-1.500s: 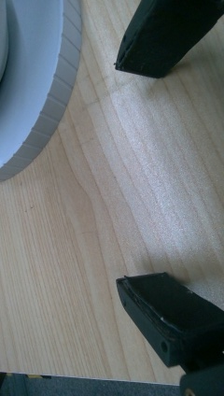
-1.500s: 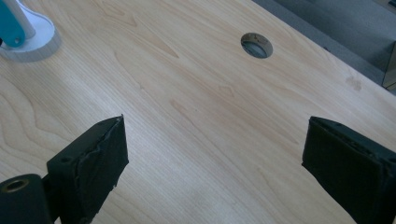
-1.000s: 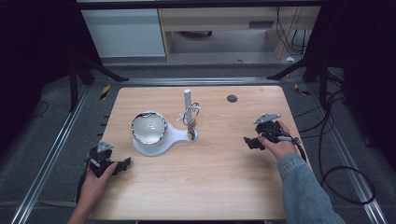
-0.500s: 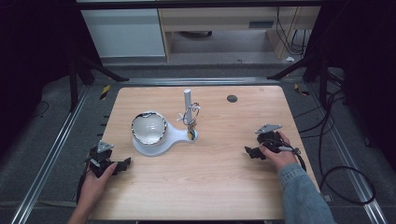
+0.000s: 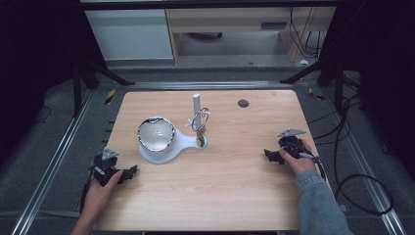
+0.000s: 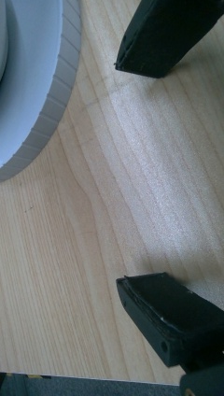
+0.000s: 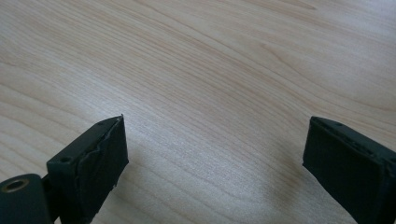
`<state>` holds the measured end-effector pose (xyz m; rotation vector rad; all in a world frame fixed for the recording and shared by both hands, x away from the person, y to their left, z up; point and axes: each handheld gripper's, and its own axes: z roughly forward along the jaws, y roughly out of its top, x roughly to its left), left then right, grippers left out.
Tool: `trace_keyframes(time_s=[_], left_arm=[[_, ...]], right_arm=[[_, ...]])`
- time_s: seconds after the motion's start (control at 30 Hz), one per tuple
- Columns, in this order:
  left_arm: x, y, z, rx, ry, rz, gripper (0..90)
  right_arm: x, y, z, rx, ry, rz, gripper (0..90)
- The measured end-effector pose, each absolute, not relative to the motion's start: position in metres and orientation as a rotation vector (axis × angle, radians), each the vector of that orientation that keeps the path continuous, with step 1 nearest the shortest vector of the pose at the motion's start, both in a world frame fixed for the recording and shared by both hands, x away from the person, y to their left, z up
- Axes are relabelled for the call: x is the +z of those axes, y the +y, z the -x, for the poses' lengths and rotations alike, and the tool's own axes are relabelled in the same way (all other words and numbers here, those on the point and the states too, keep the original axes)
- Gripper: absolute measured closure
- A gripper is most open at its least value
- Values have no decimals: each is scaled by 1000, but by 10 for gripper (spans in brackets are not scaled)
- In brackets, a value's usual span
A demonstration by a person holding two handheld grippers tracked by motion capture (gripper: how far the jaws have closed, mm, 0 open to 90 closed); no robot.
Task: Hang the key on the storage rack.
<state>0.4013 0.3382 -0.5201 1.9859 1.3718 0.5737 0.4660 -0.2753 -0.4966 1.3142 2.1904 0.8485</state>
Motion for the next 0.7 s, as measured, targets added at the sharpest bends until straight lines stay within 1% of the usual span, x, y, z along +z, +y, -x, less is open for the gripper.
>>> trace_keyframes(time_s=[0.13, 0.37, 0.7], left_arm=[[-520, 338, -401, 573, 1372, -1986, 0], [-520, 338, -401, 574, 1372, -1986, 0], [-520, 338, -401, 573, 1372, -1986, 0]], right_arm=[[-500, -277, -468, 850, 2180, -1329, 63], [-506, -276, -469, 881, 2136, -1372, 18], [-506, -275, -469, 869, 2123, -1390, 3]])
